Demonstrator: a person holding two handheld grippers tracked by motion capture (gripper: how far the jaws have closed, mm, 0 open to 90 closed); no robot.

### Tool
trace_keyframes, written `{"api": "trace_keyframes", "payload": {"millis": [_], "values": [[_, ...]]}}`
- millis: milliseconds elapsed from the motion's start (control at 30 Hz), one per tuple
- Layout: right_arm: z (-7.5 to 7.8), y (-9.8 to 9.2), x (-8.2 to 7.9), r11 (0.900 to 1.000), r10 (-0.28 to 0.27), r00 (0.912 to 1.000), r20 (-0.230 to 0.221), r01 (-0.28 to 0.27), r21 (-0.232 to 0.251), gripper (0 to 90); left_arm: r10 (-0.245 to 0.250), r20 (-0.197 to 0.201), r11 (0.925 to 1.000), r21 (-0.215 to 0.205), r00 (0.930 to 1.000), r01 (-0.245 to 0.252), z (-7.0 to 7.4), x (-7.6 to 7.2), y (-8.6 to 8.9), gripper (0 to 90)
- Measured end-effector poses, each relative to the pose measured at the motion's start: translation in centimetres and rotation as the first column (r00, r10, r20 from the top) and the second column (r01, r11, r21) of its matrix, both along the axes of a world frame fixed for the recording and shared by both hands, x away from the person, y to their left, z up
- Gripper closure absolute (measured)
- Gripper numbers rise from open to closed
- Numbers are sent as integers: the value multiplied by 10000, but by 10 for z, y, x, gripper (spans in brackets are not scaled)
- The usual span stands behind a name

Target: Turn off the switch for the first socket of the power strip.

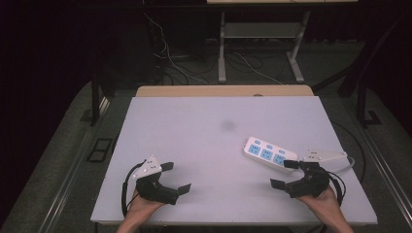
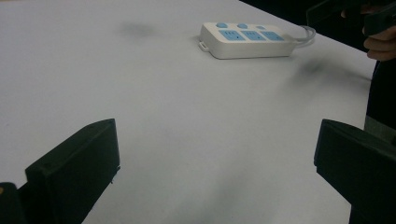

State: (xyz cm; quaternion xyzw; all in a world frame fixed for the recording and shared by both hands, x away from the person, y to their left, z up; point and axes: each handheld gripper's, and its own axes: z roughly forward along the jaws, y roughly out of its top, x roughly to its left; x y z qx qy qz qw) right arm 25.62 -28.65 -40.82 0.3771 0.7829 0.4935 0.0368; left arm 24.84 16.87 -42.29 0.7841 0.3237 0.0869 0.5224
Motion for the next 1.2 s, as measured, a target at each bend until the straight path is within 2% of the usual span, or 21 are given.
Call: {"api": "trace_keyframes", "payload": {"millis": [367, 1200], "values": [[3, -5, 11, 9997, -223, 9991, -348, 220, -86, 4, -1, -2, 10000, 7, 10000, 1, 0, 0, 1, 0], [18, -10, 30, 9972, 90, 9980, -621, -136, -732, 5, -23, -54, 10000, 58, 10000, 23, -1, 0, 1, 0]]}}
